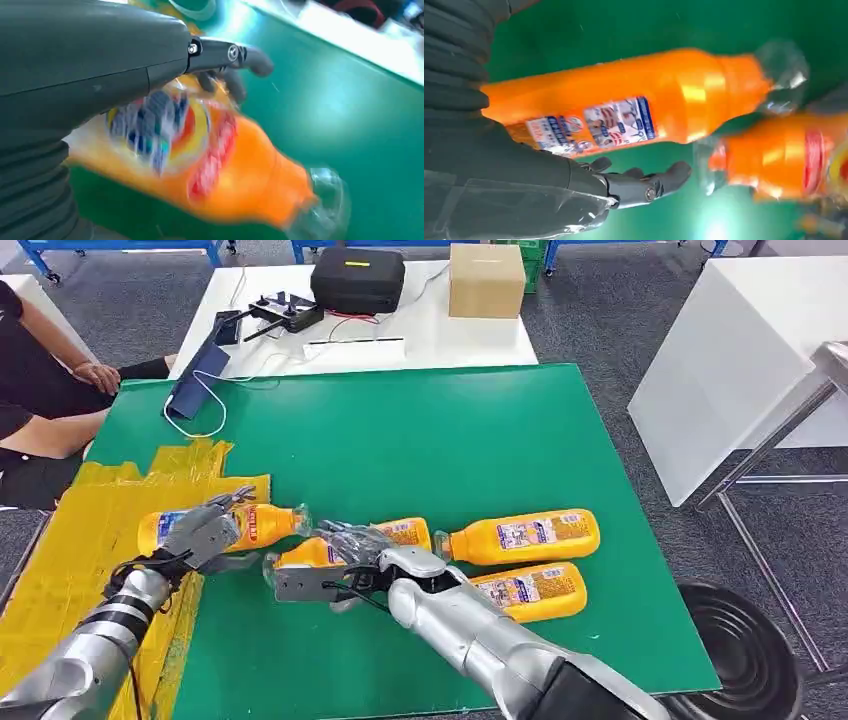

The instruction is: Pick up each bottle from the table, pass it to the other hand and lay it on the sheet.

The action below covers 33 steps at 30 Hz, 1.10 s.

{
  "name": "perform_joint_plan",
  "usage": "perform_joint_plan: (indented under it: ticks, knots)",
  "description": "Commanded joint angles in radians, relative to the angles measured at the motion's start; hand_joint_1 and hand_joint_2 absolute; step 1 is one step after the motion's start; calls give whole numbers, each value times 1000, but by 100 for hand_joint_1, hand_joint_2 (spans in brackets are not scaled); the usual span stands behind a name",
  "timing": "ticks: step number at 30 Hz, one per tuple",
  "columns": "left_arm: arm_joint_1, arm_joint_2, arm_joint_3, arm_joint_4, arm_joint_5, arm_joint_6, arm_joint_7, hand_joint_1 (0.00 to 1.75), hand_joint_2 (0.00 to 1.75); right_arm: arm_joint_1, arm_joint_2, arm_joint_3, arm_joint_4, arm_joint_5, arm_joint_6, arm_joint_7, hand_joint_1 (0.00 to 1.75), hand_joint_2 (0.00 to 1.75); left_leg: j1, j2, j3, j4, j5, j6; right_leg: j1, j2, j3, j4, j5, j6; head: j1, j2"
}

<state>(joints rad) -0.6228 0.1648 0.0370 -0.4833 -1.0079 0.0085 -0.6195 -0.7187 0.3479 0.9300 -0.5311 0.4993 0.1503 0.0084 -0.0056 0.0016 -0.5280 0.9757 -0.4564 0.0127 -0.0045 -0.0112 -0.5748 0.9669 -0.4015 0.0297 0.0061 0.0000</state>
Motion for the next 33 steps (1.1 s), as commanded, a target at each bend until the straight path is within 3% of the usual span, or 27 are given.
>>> perform_joint_plan:
  ticks: [1, 22, 25, 27, 30, 33]
  knots:
    - [-10, 32, -111, 53, 55, -64, -37, 0, 0, -61, 1, 99, 146, 13, 30, 3, 0, 175, 1, 1, 0, 0, -1, -1, 0, 2, 0, 0, 0, 0, 0, 0]
    - [-17, 31, -118, 77, 108, -61, -34, 0, 0, -74, 1, 124, 154, 14, 38, 22, 0, 175, 3, 0, -2, 2, -1, -2, 3, 2, -2, 0, 0, -1, 0, 0]
    - [-2, 8, -43, 27, 239, -101, -79, 0, 0, -84, 1, 141, 169, 35, 16, 29, 0, 175, 1, 0, -2, 1, 0, -1, 1, 1, -3, 0, 0, 0, 0, 0]
    - [23, 8, -31, -36, 336, -131, -79, 0, 0, -92, -2, 139, 171, 48, -16, 27, 0, 175, 2, 0, -3, 1, -1, -1, 2, 1, -3, 0, 0, 0, 0, 0]
    - [125, 10, 29, -216, 606, -220, -79, 0, 0, -110, -53, 126, 97, 152, -302, 57, 0, 175, 1, 1, -3, 1, -1, -1, 1, 2, -4, 1, 0, 0, 0, 0]
    - [190, -16, 97, -328, 734, -287, -79, 0, 0, -83, -119, 30, -21, 205, -388, 66, 0, 175, 1, 1, -3, 2, -1, -1, 1, 2, -4, 1, 0, 0, 0, 0]
